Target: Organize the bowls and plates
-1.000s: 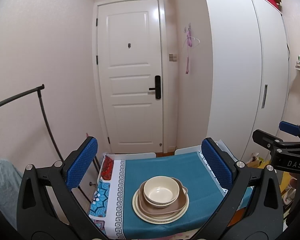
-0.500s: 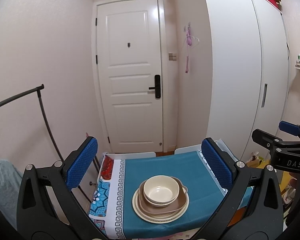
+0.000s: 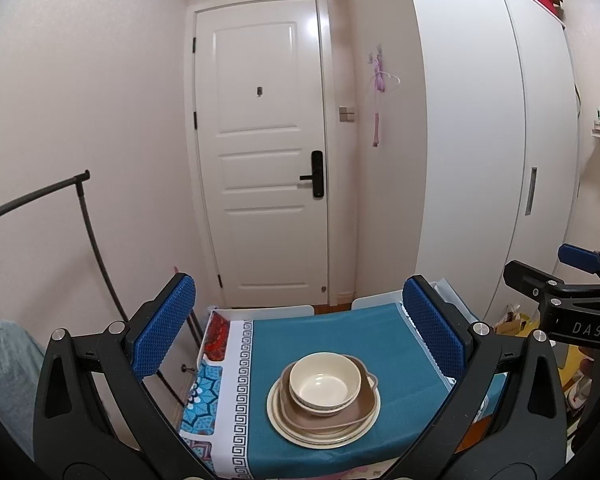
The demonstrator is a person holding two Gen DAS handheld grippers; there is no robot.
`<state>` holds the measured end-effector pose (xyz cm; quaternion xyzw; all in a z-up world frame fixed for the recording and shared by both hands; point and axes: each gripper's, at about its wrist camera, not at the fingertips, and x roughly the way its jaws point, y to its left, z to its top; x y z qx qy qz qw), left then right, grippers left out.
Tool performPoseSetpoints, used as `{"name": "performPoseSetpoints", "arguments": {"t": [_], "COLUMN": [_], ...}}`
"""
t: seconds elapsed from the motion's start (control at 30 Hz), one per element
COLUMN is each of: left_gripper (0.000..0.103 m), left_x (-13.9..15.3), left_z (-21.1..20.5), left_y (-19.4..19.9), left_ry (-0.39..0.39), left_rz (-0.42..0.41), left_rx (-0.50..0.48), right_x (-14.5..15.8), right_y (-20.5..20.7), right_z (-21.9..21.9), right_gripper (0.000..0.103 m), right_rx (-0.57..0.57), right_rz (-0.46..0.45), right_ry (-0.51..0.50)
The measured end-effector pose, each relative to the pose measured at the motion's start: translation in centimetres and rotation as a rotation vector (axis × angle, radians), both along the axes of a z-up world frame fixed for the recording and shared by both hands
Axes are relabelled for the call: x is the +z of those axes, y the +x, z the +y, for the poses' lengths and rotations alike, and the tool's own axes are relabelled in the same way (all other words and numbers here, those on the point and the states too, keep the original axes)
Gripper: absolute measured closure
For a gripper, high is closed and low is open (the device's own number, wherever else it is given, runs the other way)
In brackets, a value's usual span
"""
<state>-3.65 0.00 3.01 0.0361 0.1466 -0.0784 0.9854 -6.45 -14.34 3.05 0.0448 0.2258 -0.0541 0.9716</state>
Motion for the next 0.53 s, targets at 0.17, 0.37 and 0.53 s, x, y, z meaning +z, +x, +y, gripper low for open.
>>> {"name": "performPoseSetpoints", "arguments": {"t": [0.17,0.37,0.53], "left_gripper": [0.0,0.0,0.0], "left_x": [0.0,-0.1,-0.3], "left_z": [0.6,1.1,1.2], "left_y": [0.3,0.9,1.9], "left_ry": [-0.004,-0.01,0.001], "left_rz": [-0.006,-0.022,-0.023], "left_rx": [0.005,0.0,0.002], "right_x": [-0.1,-0.3,-0.5], "right_y": [0.2,0.8,1.7], "right_z": [0.1,0.2,0.2], "right_gripper": [0.001,0.001,0.001], "right_rx": [-0.003,0.0,-0.001], "right_rz": [0.002,0.009,0.02], "right_ry": [0.004,0.006,0.01]}}
